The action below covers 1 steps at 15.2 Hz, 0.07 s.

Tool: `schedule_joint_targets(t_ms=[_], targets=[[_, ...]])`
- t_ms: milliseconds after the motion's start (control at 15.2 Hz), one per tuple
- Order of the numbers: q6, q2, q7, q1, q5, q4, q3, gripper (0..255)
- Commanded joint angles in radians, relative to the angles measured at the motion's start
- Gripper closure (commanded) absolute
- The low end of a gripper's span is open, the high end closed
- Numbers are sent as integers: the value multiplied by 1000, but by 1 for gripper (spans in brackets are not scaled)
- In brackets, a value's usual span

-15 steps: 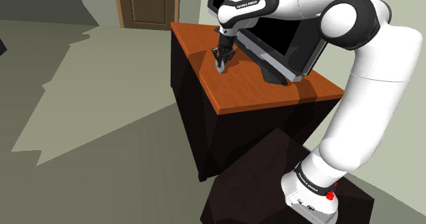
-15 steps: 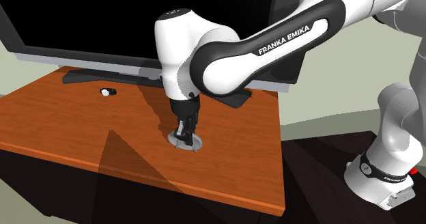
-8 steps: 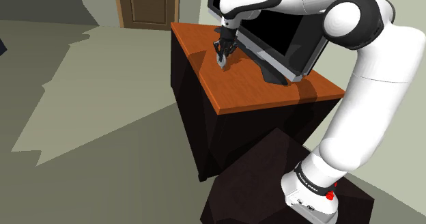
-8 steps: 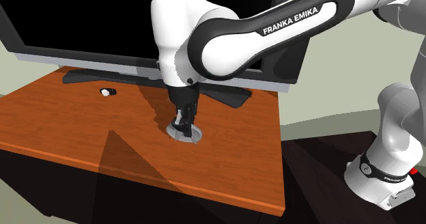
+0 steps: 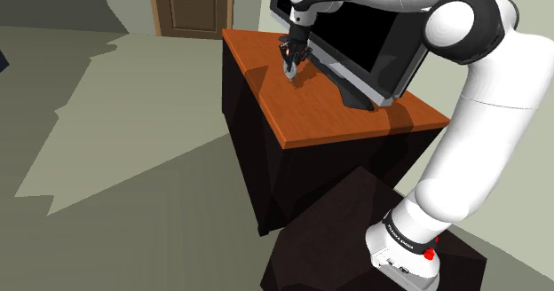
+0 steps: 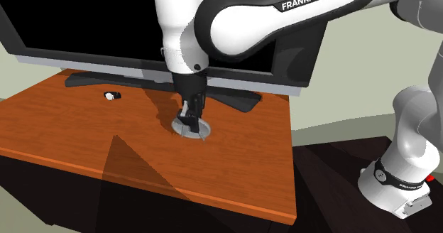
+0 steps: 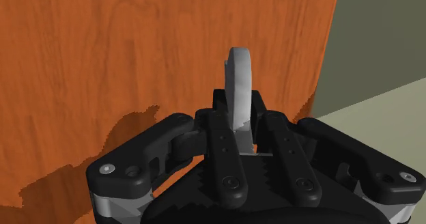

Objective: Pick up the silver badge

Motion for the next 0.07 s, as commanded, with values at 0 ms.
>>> schedule_joint_targets(t_ms=[0], targets=[[-12,1,0,0,0,13,0,255]])
